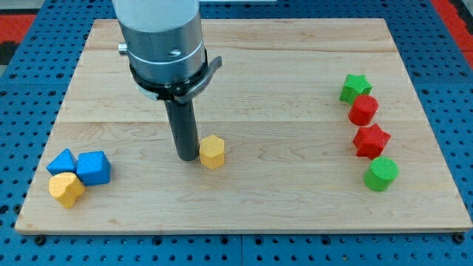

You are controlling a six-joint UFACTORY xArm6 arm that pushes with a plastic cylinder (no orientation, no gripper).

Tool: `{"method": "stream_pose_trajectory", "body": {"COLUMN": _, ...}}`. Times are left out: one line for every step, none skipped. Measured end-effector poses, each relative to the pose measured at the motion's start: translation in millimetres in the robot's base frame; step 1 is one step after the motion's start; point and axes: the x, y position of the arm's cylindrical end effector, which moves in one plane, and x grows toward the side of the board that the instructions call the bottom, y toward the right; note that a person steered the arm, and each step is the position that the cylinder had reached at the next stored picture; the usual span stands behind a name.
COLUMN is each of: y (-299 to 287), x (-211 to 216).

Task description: Move the yellow hexagon top left to the green star

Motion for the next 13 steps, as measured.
{"method": "stream_pose_trajectory", "body": {"y": -2.1, "x": 14.9}}
{"method": "stream_pose_trajectory", "body": {"y": 37.9, "x": -6.6}}
{"method": "stream_pose_trajectory", "body": {"y": 90.6, "x": -40.3}}
{"method": "stream_pose_trajectory", "body": {"y": 119.1, "x": -77.2}}
{"method": "stream_pose_trajectory", "body": {"y": 156.6, "x": -108.7}}
{"method": "stream_pose_trajectory", "body": {"y": 185.2, "x": -150.7}}
{"method": "stream_pose_trajectory", "body": {"y": 147.9, "x": -163.1}}
{"method": "stream_pose_trajectory", "body": {"y": 142.5, "x": -178.4}}
{"method": "stream_pose_trajectory", "body": {"y": 174.8, "x": -197.2}}
{"method": "stream_pose_trajectory", "body": {"y": 220.8, "x": -197.3}}
{"method": "stream_pose_trajectory", "body": {"y": 227.9, "x": -197.2}}
{"method": "stream_pose_trajectory", "body": {"y": 225.4, "x": -199.9}}
{"method": "stream_pose_trajectory", "body": {"y": 127.8, "x": -221.3}}
